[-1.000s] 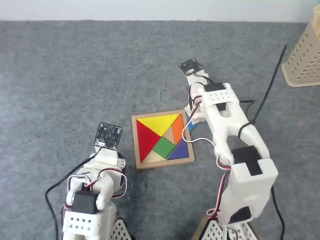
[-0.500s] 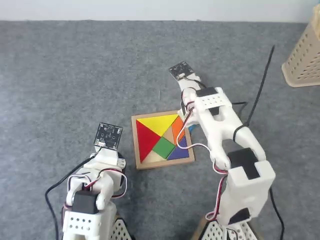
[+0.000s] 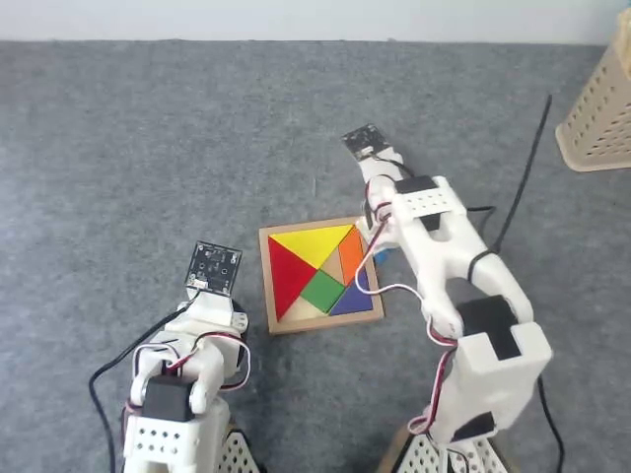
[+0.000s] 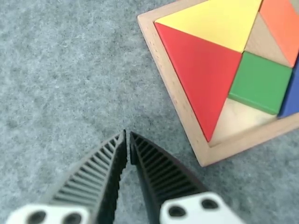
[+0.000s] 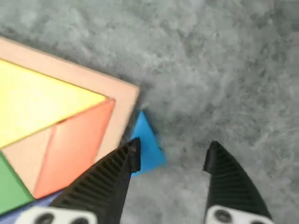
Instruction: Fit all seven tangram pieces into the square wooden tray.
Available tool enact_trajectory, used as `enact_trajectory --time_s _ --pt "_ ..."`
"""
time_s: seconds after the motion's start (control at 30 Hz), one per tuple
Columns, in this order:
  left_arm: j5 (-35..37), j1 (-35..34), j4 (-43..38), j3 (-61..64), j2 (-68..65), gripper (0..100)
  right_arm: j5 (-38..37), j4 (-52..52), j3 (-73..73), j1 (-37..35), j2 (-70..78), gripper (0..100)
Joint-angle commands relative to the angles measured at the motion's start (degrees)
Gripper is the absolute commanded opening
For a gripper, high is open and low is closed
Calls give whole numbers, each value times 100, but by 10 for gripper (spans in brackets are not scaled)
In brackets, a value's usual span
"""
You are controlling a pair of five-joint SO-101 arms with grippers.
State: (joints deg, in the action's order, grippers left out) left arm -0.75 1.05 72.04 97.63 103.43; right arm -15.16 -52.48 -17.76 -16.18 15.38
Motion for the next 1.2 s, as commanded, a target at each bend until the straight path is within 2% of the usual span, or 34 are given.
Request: enact_trajectory --time_s 0.0,0.2,0.4,0.53,0.67,1.0,1.17 --pt "35 -9 35 -110 114 12 -70 -136 -70 470 -154 186" --pt "35 -9 35 -110 114 12 -62 -180 18 919 -207 187" --pt "35 -9 35 -110 114 12 -88 -716 185 356 -602 187" --pt "35 -9 35 -110 114 12 -176 -681 -79 127 -936 188" --pt "35 -9 35 -110 114 12 -431 -259 -448 198 -945 188" --pt "35 -9 35 -110 114 12 -484 57 -563 435 -435 184" --pt "35 -9 35 -110 114 12 -475 -180 -264 462 -268 184"
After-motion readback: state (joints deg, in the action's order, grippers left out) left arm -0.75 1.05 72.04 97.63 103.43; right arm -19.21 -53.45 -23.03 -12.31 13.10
